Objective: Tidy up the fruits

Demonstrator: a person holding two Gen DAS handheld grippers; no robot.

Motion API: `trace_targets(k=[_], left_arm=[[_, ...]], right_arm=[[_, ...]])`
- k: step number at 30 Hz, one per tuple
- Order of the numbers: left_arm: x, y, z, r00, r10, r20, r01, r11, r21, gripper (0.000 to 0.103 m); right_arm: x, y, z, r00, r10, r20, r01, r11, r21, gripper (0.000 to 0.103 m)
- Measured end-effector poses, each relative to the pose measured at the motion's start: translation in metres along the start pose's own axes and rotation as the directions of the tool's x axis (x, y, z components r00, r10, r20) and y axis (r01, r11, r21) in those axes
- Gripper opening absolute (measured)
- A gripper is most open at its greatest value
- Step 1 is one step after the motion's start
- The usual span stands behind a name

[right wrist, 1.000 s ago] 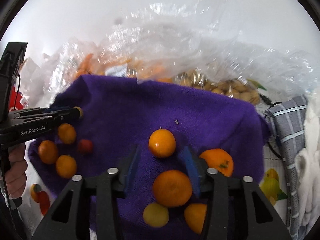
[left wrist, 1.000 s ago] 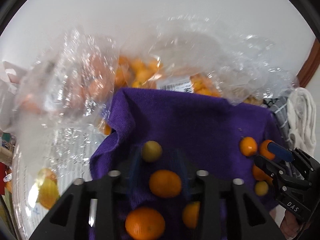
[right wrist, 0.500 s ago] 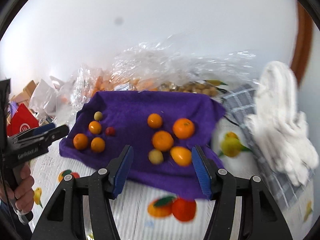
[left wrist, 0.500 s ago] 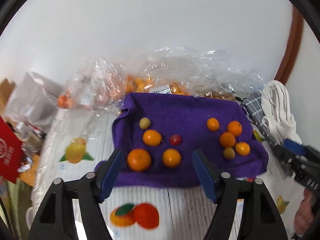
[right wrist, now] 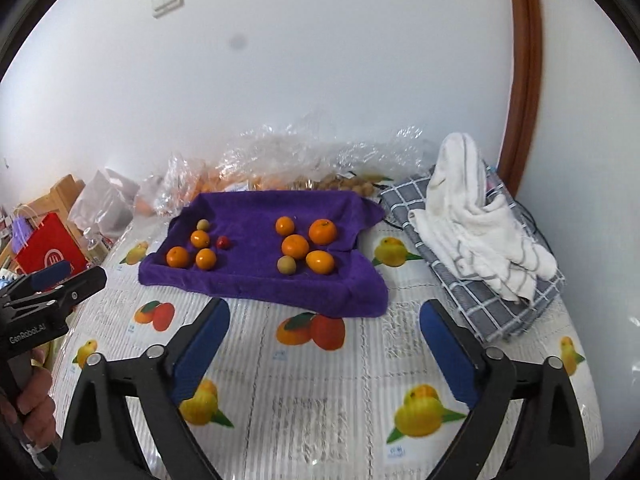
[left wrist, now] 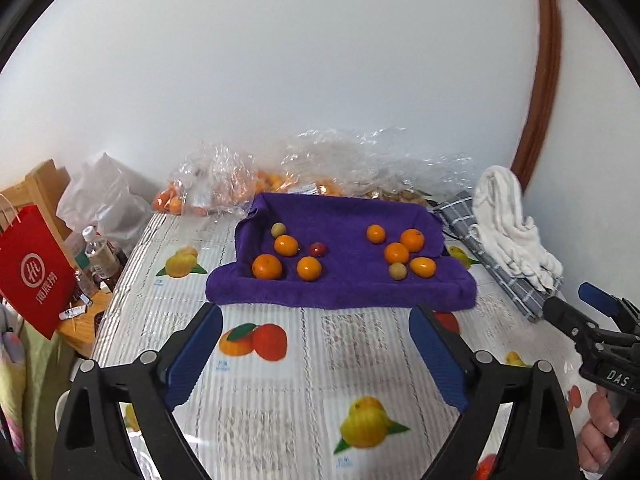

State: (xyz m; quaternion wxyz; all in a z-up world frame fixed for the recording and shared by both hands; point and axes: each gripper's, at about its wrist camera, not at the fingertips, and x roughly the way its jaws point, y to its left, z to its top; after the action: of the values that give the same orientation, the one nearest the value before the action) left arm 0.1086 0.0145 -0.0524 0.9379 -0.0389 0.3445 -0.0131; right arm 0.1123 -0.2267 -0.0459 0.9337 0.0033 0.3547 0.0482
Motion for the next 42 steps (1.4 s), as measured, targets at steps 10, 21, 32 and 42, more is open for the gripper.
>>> trace_targets(k=[10,21,32,42], left_arm=[[-0.049,-0.012,-0.03,0.999,0.023,0.042,-0.023,1.0,0.012,0.102],[-0.066,-0.018,-0.041,0.998,0.025,0.059,-0.026,0.999,0.021,0.102],[-0.07,-0.016,-0.042,0.998,0.025,0.056,-0.026,1.0,0.017,0.102],[-0.068,-0.01,-0.044,0.999,0.024,0.047,-0.024,1.0,0.015,0.102]], right_arm=[[-0.044,0.008,-0.032,0.999,-0.022,0.031,0.022,0.999,-0.028,0.103],[-0.065,0.014,-0.044,0.999,-0.017,0.042,0.019,0.999,-0.048,0.103],[-0.067,0.014,-0.045,0.999,-0.019,0.038,0.021,0.999,-0.041,0.103],[-0.063,0.014,-0.047,0.999,-0.027,0.03,0.028,0.999,-0.038,0.102]])
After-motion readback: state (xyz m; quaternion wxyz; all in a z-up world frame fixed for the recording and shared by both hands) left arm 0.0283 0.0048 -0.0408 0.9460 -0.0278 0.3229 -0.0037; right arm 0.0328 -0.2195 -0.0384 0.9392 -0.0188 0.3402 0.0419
